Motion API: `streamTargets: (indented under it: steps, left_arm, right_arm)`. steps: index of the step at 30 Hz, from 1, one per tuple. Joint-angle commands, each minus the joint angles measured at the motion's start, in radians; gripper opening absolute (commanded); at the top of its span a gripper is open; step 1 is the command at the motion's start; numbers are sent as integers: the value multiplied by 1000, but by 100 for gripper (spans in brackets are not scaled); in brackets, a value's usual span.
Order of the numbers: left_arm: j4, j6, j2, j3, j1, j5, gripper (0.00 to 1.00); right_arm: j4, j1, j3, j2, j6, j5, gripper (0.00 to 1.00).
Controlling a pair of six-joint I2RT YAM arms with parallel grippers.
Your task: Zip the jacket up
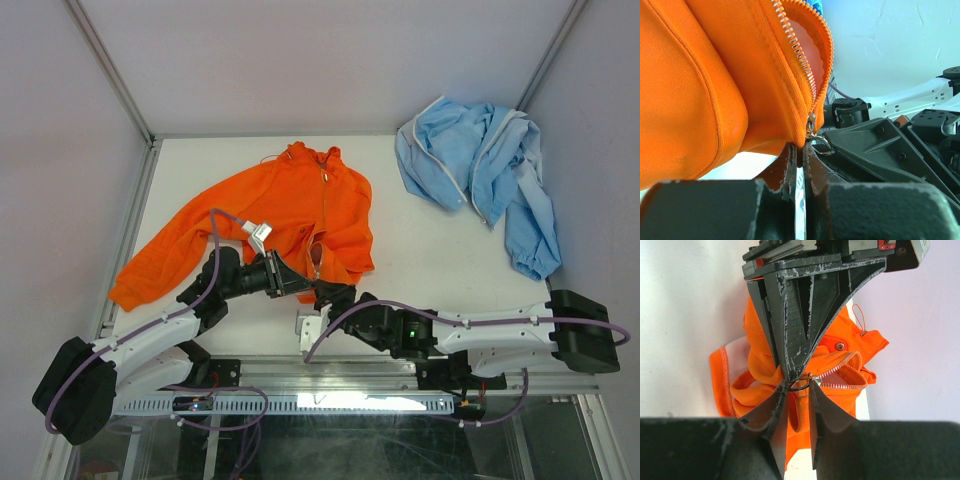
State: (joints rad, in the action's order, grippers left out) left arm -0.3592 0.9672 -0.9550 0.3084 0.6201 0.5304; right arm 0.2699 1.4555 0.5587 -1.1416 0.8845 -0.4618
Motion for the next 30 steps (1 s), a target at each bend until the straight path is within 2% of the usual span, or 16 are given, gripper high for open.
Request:
streamTargets:
  steps: [1, 3, 15, 22, 30]
  left_arm:
    - [-37, -15, 19, 42, -1, 20, 0]
    - [-35, -17, 21, 41, 0, 18, 0]
    - [-1, -48, 27, 41, 7, -13, 0]
    - [4, -53, 20, 50, 10, -12, 0]
    - [25, -140, 22, 56, 16, -26, 0]
  right_arm:
    - [-3, -6, 58, 13, -56, 38, 6]
    - [-30, -16, 71, 18, -98, 58, 0]
    - [-174, -190, 208, 24, -494, 228, 0]
    - [-289, -253, 286, -11, -575, 339, 0]
    - [-538, -379, 446, -37, -479, 701, 30]
